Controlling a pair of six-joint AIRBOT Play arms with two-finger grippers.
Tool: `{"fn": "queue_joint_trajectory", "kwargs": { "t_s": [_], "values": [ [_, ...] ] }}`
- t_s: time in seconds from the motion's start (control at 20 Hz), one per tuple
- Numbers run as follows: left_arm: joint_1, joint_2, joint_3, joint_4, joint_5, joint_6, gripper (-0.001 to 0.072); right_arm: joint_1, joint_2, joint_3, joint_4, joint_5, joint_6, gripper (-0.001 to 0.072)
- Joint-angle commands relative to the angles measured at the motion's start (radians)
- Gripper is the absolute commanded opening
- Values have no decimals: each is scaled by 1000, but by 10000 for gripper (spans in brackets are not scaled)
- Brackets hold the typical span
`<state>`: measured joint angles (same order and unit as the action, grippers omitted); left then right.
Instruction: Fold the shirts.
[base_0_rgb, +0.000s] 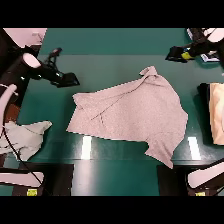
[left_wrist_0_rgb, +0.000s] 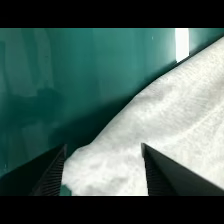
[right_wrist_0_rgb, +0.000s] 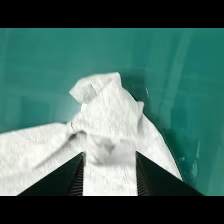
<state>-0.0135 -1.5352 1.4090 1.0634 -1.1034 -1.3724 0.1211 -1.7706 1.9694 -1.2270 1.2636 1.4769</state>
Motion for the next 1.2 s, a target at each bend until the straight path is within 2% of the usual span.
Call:
{"fn": "queue_joint_trajectory", "kwargs": {
  "t_s": [0.0,0.1,0.35,0.5,0.75,1.0,1.15],
  "values": [
    [106,-1,108,21,-294,51,536,-52,63,-6,7,201,-58,321],
    [170,51,40,20,-361,95,536,-68,122,-70,6,258,-74,321],
    [226,292,-425,-9,-286,182,536,-69,330,-388,7,218,-108,301],
    [226,324,-617,-83,-208,222,536,-69,429,-541,6,167,-107,301],
    [207,324,-747,-105,-144,221,536,-69,559,-690,5,143,-108,302],
    [132,324,-780,-104,-72,216,536,-69,643,-738,5,116,-108,301],
    [120,324,-780,-112,-27,158,535,-69,669,-737,2,120,-108,302]
  ]
}}
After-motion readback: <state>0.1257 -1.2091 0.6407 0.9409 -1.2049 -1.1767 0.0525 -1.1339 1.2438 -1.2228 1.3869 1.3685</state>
